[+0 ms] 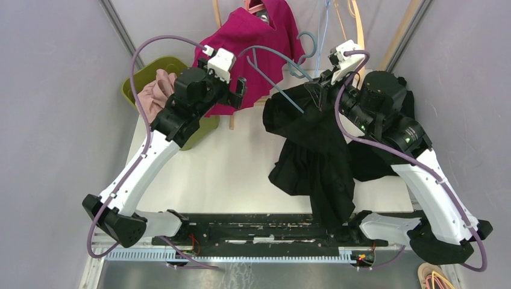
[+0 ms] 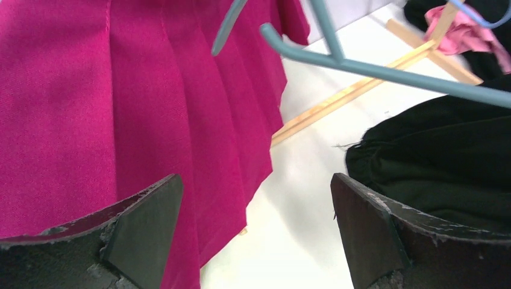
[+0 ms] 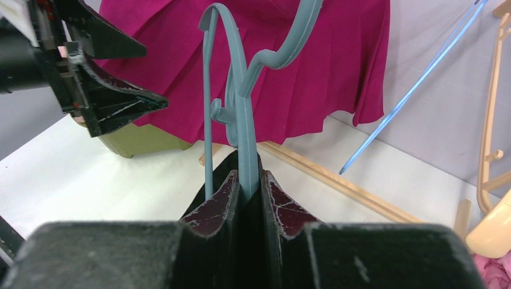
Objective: Remove the skirt from the hanger
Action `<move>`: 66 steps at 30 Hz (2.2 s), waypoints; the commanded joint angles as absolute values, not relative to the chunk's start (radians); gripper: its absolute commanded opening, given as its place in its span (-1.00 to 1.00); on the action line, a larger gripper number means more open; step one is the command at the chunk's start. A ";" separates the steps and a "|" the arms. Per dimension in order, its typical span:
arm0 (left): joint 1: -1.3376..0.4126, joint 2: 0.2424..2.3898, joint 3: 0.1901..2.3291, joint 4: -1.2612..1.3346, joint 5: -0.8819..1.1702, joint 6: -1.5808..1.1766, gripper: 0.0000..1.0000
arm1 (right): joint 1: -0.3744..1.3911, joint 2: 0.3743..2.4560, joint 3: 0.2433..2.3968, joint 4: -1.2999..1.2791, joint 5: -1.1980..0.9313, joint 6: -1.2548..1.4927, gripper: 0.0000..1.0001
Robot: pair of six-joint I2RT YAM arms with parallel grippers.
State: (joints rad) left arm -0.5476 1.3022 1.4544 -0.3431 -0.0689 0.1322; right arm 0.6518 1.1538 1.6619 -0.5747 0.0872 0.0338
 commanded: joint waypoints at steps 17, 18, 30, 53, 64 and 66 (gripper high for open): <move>-0.561 1.120 1.350 -0.088 0.497 -0.218 0.99 | 0.649 1.286 1.764 -0.194 0.008 0.127 -0.99; -0.561 1.112 1.329 -0.046 0.538 -0.230 0.99 | 0.650 1.291 1.767 -0.191 0.006 0.128 -0.99; -0.570 1.195 1.232 0.269 0.602 -0.361 0.99 | 0.650 1.289 1.769 -0.197 -0.020 0.153 -0.99; -0.696 1.350 1.246 0.286 0.704 -0.428 -0.31 | 0.650 1.326 1.793 -0.153 -0.001 0.139 -0.99; -0.759 1.418 1.287 0.216 0.675 -0.447 -0.94 | 0.650 1.391 1.832 -0.065 0.031 0.185 -0.99; -0.778 1.428 1.293 0.202 0.668 -0.443 -0.94 | 0.650 1.416 1.857 -0.039 0.039 0.196 -0.99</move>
